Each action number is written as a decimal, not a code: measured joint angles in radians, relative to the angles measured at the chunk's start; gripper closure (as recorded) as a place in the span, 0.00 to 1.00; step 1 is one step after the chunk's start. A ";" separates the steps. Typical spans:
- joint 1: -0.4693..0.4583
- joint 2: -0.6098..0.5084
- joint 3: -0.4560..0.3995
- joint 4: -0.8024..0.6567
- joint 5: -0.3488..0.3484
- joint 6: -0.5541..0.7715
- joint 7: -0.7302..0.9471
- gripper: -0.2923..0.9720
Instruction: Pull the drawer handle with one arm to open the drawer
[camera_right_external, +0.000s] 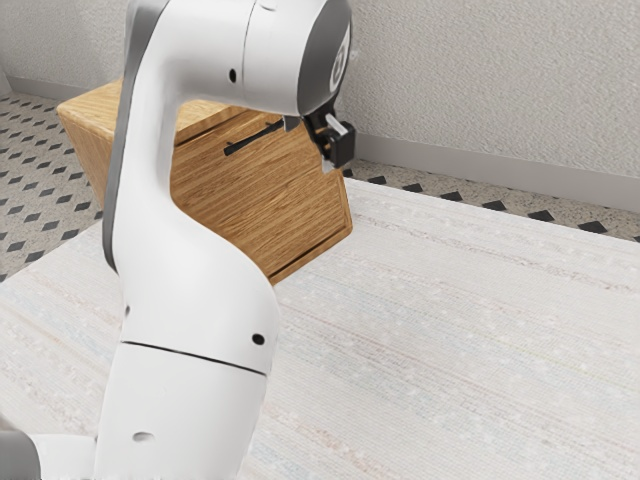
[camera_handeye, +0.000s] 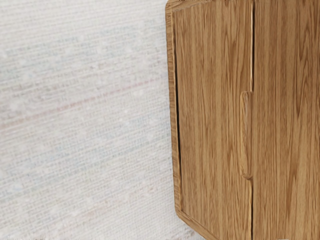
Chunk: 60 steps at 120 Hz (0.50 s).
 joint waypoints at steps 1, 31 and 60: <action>0.002 0.000 0.000 0.000 0.000 0.001 -0.003 0.31; 0.116 -0.052 -0.005 0.001 -0.045 0.081 -0.030 0.33; 0.140 -0.074 -0.022 -0.008 -0.079 0.149 0.005 0.36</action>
